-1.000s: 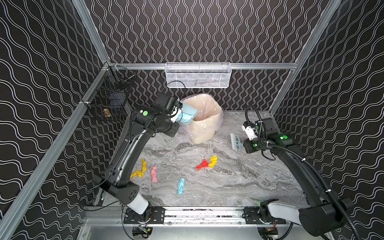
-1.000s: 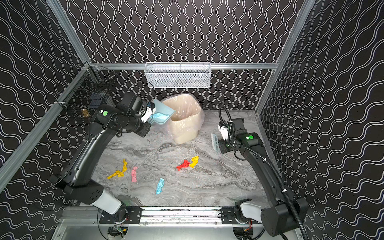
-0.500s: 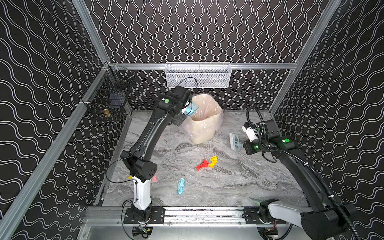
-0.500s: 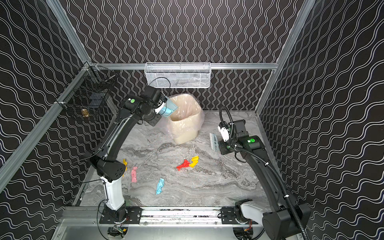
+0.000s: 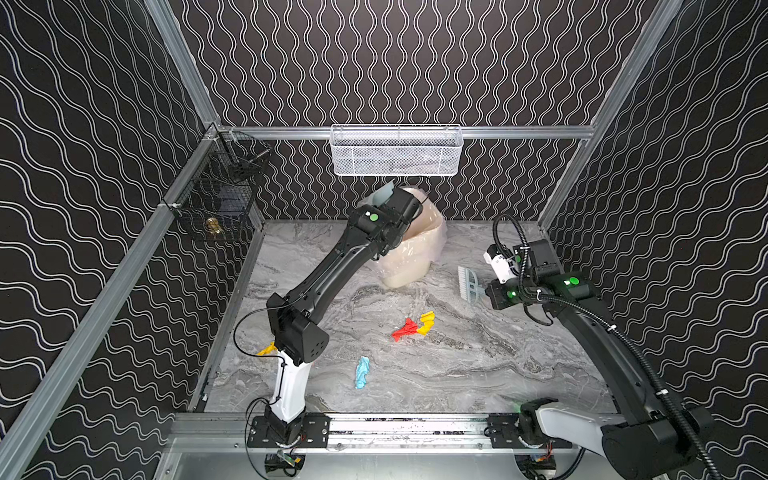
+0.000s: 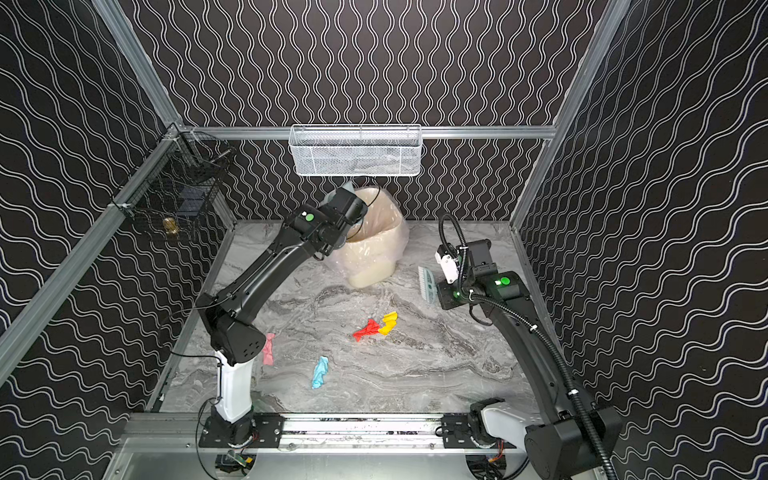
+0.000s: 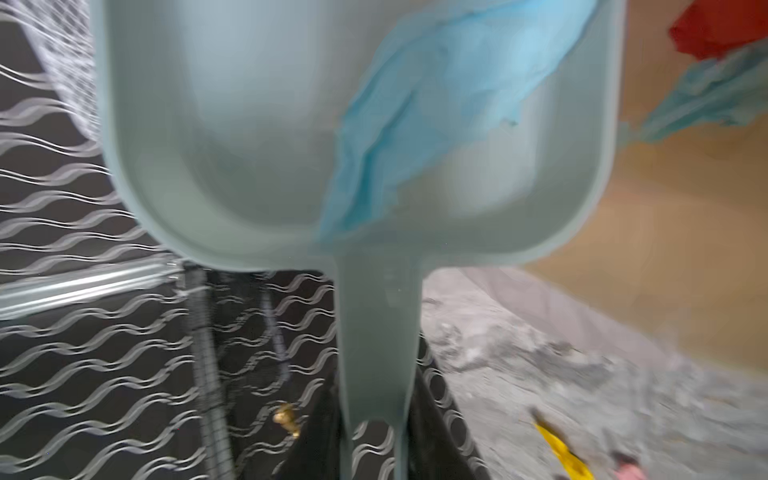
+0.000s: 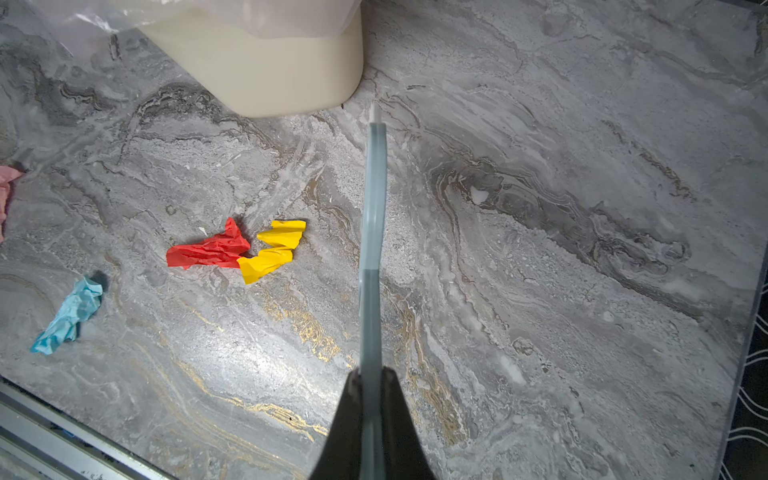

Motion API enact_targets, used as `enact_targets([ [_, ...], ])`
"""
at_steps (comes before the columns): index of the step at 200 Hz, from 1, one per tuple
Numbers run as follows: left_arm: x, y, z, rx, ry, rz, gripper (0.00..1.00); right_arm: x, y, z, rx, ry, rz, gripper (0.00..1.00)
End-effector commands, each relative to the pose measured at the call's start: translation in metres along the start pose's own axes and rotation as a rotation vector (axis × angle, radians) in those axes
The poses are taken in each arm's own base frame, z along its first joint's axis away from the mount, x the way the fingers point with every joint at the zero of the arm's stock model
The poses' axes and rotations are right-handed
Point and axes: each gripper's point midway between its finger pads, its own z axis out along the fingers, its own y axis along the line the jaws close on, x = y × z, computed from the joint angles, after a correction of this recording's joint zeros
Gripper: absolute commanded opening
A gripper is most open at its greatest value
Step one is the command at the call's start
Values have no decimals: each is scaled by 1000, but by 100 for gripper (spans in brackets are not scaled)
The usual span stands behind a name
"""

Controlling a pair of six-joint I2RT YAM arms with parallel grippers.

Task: Sweep away the paper scraps from the table
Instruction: 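Tip the dustpan over the bin with the left gripper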

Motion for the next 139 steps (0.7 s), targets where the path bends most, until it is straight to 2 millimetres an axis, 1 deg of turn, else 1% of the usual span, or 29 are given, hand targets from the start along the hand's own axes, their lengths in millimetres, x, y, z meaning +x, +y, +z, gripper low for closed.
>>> enact_targets([
  [1,-18,33,-10,-196,-23,51,0,-8,3,0,-18,-29,-11,0],
  [13,-26,33,-11,-233,-37,93,0,-9,3,-1,-19,-30,-10,0],
  [36,-34,31,-13,-283,-55,145,0,-8,3,-2,-19,-32,-11,0],
  [49,-35,27,-13,-296,-61,169,0,-8,4,-3,-19,-37,-11,0],
  [59,-35,30,-14,-327,-60,173,0,-7,4,-3,-19,-38,-12,0],
  [72,-34,29,-13,-340,-53,193,0,-7,4,-3,-18,-41,-12,0],
  [111,-29,39,-20,-325,-69,131,0,-6,6,-3,-30,-41,-11,0],
  [139,-18,55,-35,-337,-87,9,0,0,12,1,-69,-17,0,0],
])
